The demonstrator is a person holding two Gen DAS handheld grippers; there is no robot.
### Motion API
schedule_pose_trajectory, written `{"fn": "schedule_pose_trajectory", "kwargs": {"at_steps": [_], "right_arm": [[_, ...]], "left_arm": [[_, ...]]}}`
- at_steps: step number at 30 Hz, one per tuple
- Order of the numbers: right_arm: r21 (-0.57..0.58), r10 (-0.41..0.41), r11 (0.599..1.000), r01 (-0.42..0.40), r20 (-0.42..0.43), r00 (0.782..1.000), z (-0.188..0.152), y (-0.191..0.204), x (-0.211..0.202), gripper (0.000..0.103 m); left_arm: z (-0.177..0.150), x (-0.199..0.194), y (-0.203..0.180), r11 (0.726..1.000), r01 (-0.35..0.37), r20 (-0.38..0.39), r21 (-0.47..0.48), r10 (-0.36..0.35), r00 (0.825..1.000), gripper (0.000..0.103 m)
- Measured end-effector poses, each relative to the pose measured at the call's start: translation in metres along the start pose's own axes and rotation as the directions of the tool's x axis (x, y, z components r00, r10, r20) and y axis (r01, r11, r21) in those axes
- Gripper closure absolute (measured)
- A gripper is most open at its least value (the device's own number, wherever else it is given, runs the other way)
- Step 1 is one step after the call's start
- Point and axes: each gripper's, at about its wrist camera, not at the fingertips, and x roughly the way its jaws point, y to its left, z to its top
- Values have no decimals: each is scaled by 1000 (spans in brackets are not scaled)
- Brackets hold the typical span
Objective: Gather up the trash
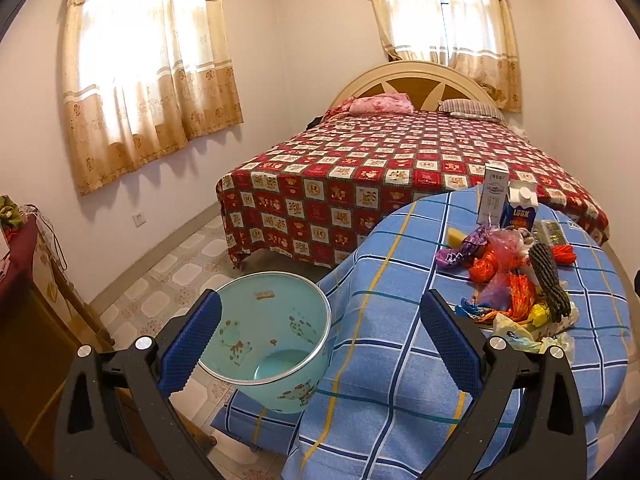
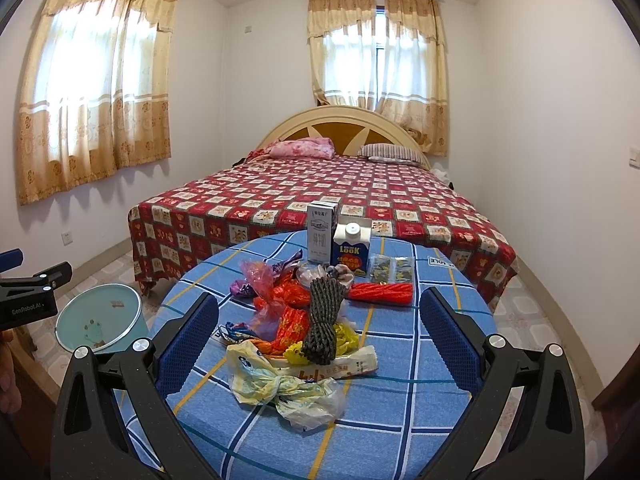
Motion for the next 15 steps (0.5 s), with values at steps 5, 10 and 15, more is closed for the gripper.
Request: {"fn": "schedule_pose_trajectory", "kwargs": {"at_steps": [5,10,15], "right_arm": [[-2,0,1000,0,-1,1000,0,0,0,5],[-2,0,1000,0,-1,1000,0,0,0,5],[-1,-1,1000,1,-2,1000,0,0,0,5]], "left_arm": [[0,3,1,1000,-7,-6,-2,7,1000,6],[0,4,2,1000,-15,0,-2,15,1000,6],[-1,4,3,1000,-24,0,-1,24,1000,6]]}}
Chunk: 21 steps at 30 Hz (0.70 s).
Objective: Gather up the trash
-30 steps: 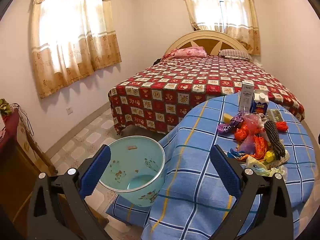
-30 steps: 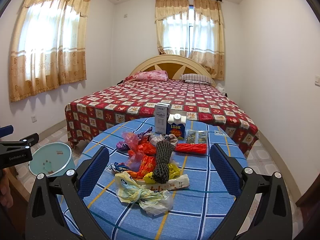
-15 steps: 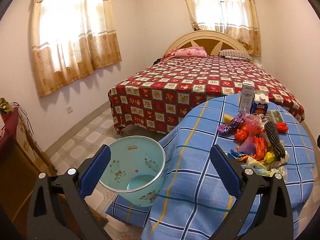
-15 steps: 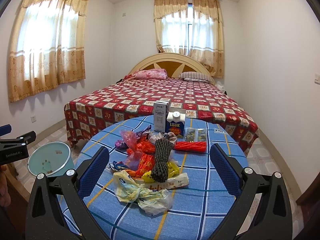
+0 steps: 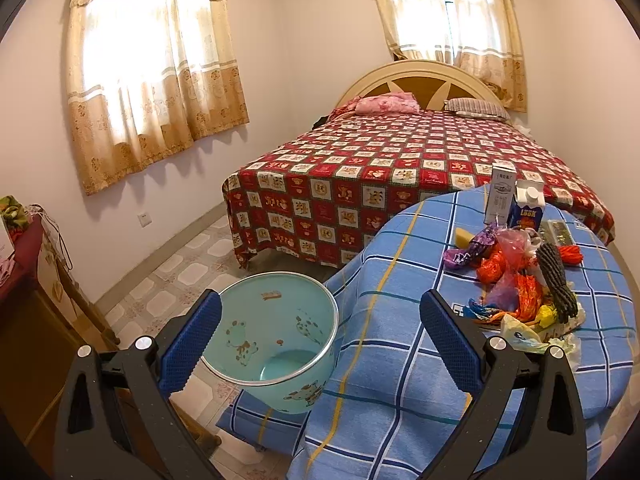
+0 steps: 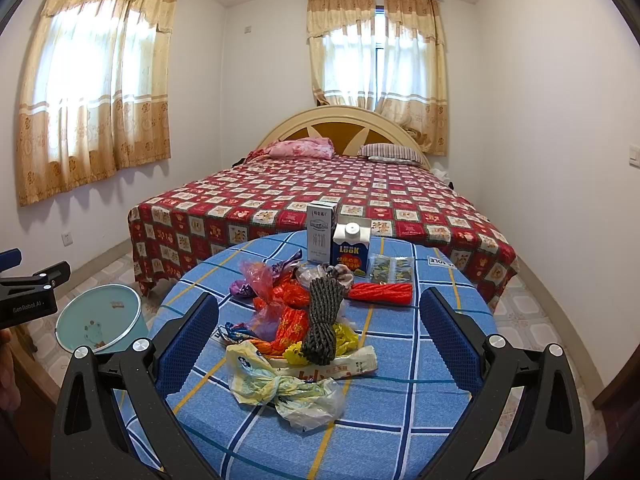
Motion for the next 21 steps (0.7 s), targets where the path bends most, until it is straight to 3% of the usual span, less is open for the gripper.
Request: {"fn": "schedule_pose_trajectory", "kwargs": {"at_steps": [21], "right_arm": [[1,0,1000,0,0,1000,0,-1,1,5]], "left_arm": [[-3,1,2,1000,-1,0,1,1,1000,6]]}}
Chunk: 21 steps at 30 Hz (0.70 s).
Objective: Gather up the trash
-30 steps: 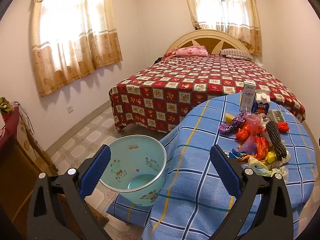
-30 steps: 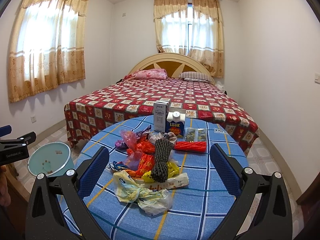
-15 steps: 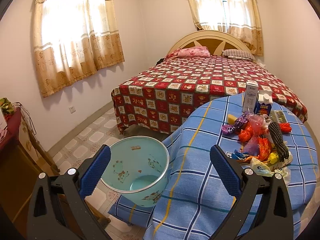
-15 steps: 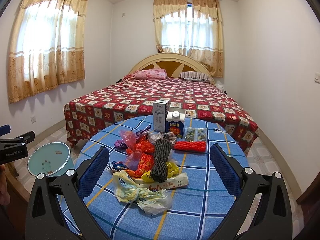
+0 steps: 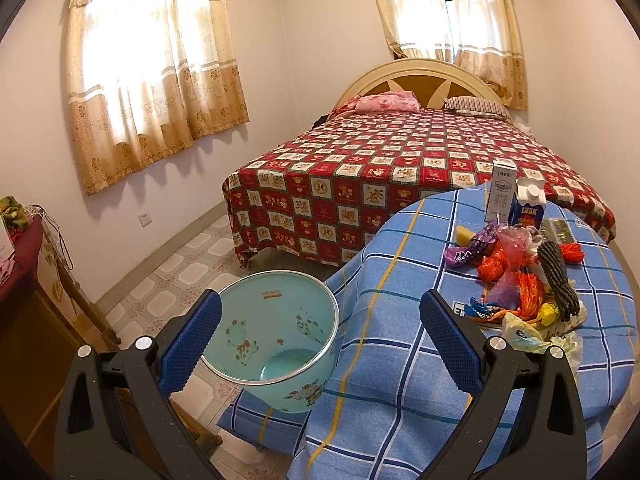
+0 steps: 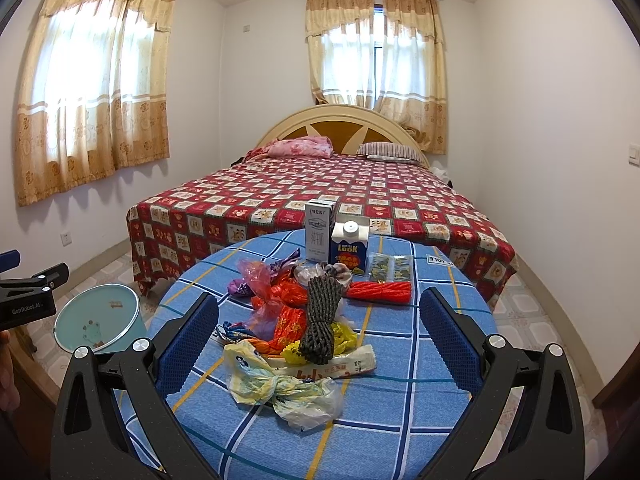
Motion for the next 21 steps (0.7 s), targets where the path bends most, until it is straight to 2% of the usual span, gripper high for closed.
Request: {"fn": "schedule_pose_trajectory", "kwargs": {"at_steps": [14,21], "right_arm": [[28,-11,1000,11,-22,1000,-12,-15,15,5],[39,-26,999,28,-53,998,-24,-22,34,5]], "left_arm": [[-4,6,3,1000,9,-15,6,-9,1000,6],[-13,20,-14,1000,3,-29,27,-3,1000,6]]}}
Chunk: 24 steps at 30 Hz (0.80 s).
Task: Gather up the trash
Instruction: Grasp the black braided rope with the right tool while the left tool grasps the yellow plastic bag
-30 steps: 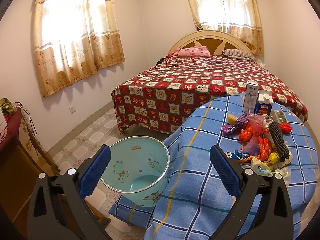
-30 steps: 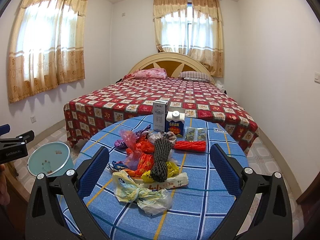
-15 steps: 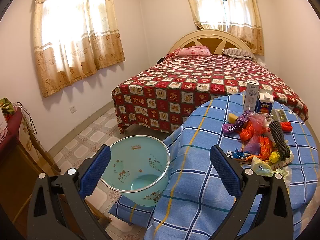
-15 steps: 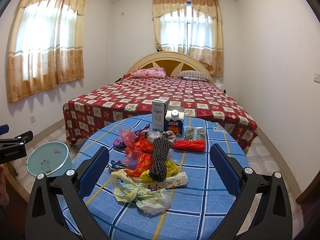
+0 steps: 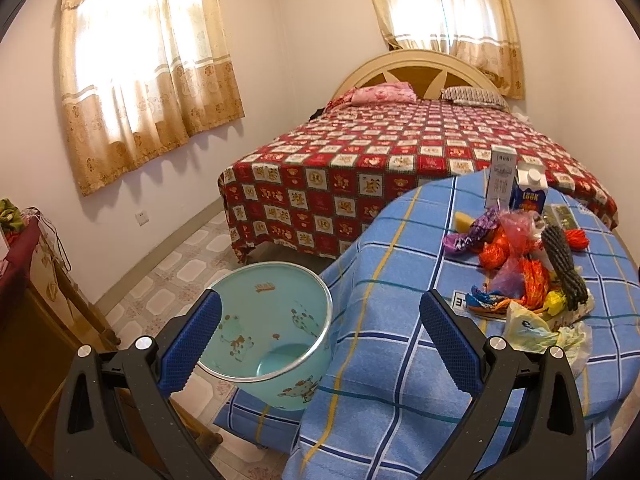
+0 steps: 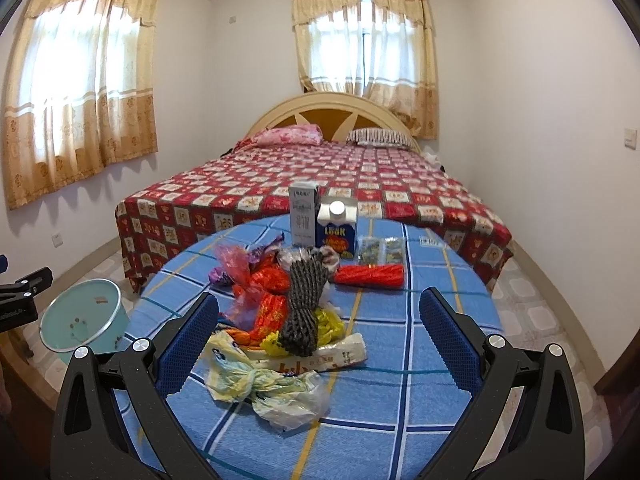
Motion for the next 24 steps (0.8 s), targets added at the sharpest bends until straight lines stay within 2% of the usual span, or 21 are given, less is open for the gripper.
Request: {"fn": "schedule_pose_trajectory", "kwargs": {"at_steps": [6,8,13,17,18,19,20,24], "right_arm": [[-22,-22,1000,21,-49,999,-16,-1,36,9],[-22,-19,1000,17,-78,997,-21,-2,51,21],[-15,-4,1000,2,-137,991,-26,-7,88,28],[-19,47,999,-51,-187,981,-30,-4,107,37],[-27,60,997,-66,-200,978,-32,-2,111,41],[-26,69,997,-76,-213,975,-33,-1,115,64],[-11,107,993,-113,-239,965,-35,-1,121,81],[4,153,988,-157,-243,958,-36,1,117,87]], "left_arm": [[-8,34,-27,1000,-4,-47,-3,4,999,6],[-9,41,-34,1000,1,-56,-7,-1,998,6],[-19,62,-59,1000,5,-87,-16,-6,996,6],[-29,72,-71,1000,19,-122,2,-18,992,6],[-30,73,-73,1000,22,-127,9,-21,992,6],[-31,73,-74,1000,28,-128,11,-26,991,6],[-31,72,-75,999,33,-127,10,-31,991,6],[-29,63,-77,998,55,-118,11,-53,992,6]]}}
